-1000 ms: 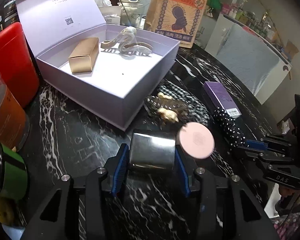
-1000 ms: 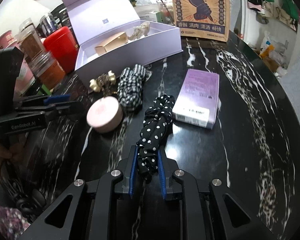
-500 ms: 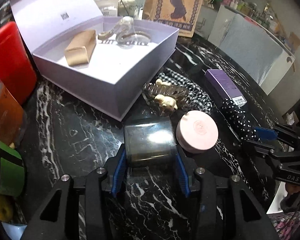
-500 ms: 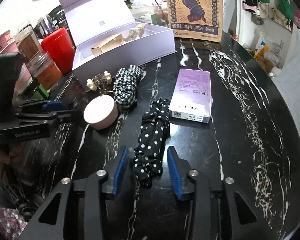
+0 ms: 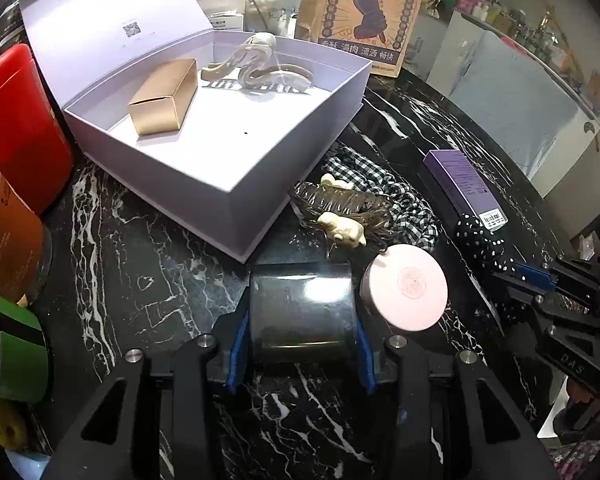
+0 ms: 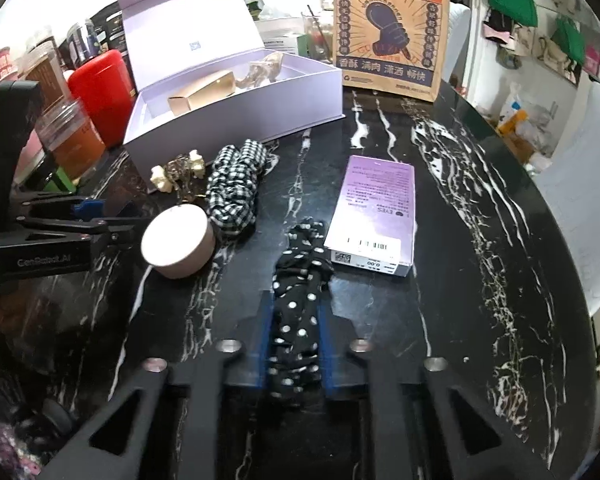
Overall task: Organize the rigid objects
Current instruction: 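Lift the scrunchie and black square case toward the lavender box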
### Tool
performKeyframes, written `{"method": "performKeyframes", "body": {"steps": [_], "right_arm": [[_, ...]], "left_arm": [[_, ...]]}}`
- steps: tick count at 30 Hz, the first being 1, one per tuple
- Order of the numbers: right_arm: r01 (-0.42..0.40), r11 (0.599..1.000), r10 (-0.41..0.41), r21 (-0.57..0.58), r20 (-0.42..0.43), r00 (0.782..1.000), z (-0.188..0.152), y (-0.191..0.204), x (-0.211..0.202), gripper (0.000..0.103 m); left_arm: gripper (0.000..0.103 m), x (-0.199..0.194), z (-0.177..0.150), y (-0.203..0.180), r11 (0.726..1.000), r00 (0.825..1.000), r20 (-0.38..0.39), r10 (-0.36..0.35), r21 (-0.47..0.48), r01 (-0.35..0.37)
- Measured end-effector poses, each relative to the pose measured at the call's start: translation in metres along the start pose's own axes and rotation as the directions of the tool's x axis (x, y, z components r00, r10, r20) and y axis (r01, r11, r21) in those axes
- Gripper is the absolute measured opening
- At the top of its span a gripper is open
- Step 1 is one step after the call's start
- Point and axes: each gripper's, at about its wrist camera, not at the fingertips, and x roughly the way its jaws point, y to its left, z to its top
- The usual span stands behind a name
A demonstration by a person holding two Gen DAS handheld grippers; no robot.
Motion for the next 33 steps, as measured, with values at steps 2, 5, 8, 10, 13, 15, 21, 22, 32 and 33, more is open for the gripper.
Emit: {"method": "performKeyframes", "body": {"steps": [2, 5, 8, 10, 13, 15, 21, 22, 32, 33], "right_arm": [[-0.016, 0.999, 0.015, 0.033, 0.005, 1.000, 0.000, -0.005, 0.000, 0.015], [-0.034, 0.998, 0.034, 0.050, 0.006, 0.999, -0.001, -0.007, -0.001, 0.015], [-0.046, 0.997, 0.046, 0.059, 0.007, 0.999, -0.002, -0.008, -0.002, 0.015], [-0.066, 0.996, 0.066, 0.065, 0.007, 0.998, -0.003, -0.008, -0.003, 0.015], [-0.088, 0.993, 0.087, 0.073, 0.012, 0.996, -0.003, -0.008, -0.005, 0.015], [-0.091, 0.994, 0.090, 0.067, 0.020, 0.996, -0.003, -0.007, -0.008, 0.015], [-0.100, 0.994, 0.098, 0.047, 0.036, 0.995, -0.005, -0.003, -0.015, 0.015], [-0.102, 0.994, 0.100, 0.046, 0.037, 0.994, -0.006, -0.002, -0.015, 0.015], [-0.116, 0.993, 0.116, -0.001, 0.072, 0.991, -0.006, 0.009, -0.032, 0.015], [-0.116, 0.993, 0.116, -0.012, 0.076, 0.990, -0.005, 0.012, -0.034, 0.015]], "left_arm": [[0.043, -0.001, 0.000, 0.002, 1.000, 1.000, -0.004, -0.009, -0.009, 0.009], [0.043, -0.004, 0.002, 0.004, 0.999, 1.000, 0.005, -0.026, -0.039, 0.026], [0.043, -0.011, 0.005, 0.002, 1.000, 1.000, 0.025, 0.001, -0.030, 0.000], [0.043, -0.013, 0.005, 0.000, 1.000, 1.000, 0.029, 0.009, -0.025, -0.009], [0.043, -0.017, 0.004, 0.000, 1.000, 1.000, 0.030, 0.009, -0.030, -0.008], [0.043, -0.018, 0.003, 0.001, 0.999, 0.999, 0.030, 0.012, -0.034, -0.011], [0.043, -0.022, -0.004, -0.002, 0.999, 1.000, 0.020, 0.022, -0.041, -0.021], [0.043, -0.022, -0.005, -0.002, 0.999, 1.000, 0.020, 0.022, -0.043, -0.021], [0.043, -0.034, -0.012, -0.005, 0.997, 0.999, 0.031, 0.030, -0.065, -0.028], [0.043, -0.036, -0.012, -0.005, 0.997, 0.999, 0.032, 0.036, -0.070, -0.033]]}}
